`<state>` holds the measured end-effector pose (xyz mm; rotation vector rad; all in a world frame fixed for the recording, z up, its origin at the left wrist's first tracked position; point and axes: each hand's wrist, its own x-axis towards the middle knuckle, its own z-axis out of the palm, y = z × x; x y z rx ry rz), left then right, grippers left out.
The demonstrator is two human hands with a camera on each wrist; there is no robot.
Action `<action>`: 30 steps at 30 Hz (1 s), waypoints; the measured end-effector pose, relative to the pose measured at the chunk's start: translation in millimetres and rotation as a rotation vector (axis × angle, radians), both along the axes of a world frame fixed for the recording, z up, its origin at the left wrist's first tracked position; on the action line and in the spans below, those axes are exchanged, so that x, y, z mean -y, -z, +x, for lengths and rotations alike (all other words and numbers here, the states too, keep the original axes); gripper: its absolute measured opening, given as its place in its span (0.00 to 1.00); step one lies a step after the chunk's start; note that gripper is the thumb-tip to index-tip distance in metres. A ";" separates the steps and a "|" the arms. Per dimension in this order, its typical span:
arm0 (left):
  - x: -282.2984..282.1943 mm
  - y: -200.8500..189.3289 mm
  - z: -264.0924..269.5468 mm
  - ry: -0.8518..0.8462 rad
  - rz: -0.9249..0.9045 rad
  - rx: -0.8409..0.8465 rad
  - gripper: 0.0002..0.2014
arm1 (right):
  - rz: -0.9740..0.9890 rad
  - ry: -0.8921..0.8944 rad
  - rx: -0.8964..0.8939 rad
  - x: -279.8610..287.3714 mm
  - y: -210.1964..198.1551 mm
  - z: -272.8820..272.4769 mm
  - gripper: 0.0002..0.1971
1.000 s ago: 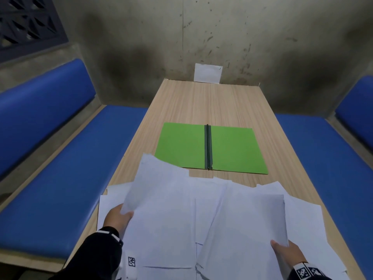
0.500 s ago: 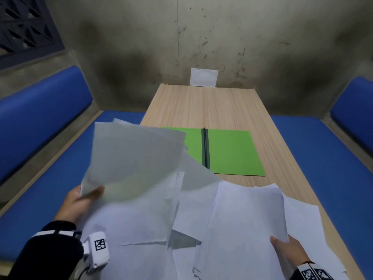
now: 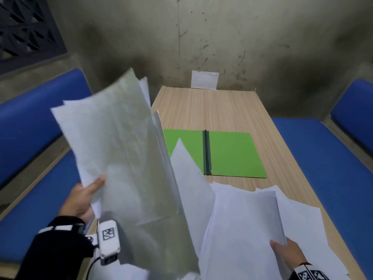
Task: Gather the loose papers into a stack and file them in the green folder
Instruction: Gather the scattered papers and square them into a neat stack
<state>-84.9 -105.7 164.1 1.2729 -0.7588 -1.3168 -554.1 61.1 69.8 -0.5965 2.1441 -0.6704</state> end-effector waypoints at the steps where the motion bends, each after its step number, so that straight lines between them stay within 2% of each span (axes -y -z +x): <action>1: -3.2 7.7 -13.0 0.051 0.048 0.001 0.08 | -0.019 0.001 0.003 2.7 -3.8 -0.7 0.15; 4: -16.1 36.4 -49.2 0.138 0.151 0.005 0.10 | -0.085 -0.002 0.027 10.9 -19.7 1.6 0.07; 7: -27.8 73.0 -71.1 0.121 0.302 0.049 0.13 | -0.108 -0.015 0.046 16.7 -26.4 5.5 0.02; 9: -31.2 104.4 -77.5 0.105 0.404 0.152 0.16 | -0.087 -0.038 0.037 18.2 -24.4 7.3 0.03; 11: -28.3 141.2 -80.6 0.118 0.499 0.265 0.31 | -0.049 -0.064 0.024 17.3 -18.6 8.3 0.07; 13: -23.8 164.4 -87.3 0.088 0.575 0.354 0.34 | -0.007 -0.090 0.012 15.1 -13.2 9.4 0.10; 16: -31.7 133.7 -108.9 0.051 0.669 0.562 0.35 | 0.046 -0.112 0.000 12.4 -6.2 10.2 0.15; 19: -32.9 124.1 -121.4 0.036 0.650 0.548 0.31 | 0.083 -0.116 0.009 9.5 -1.0 11.4 0.17; 23: -28.4 130.7 -131.8 0.063 0.571 0.356 0.37 | 0.110 -0.110 -0.002 5.5 3.8 15.6 0.17; 25: -25.7 139.5 -133.8 0.103 0.559 0.320 0.34 | 0.126 -0.112 0.003 4.0 7.6 16.1 0.18; 28: -36.2 123.1 -143.2 0.184 0.511 0.345 0.31 | 0.133 -0.114 0.014 3.3 11.5 14.9 0.19; 30: -43.1 111.2 -153.4 0.243 0.427 0.425 0.23 | 0.133 -0.108 0.021 3.2 13.2 14.0 0.20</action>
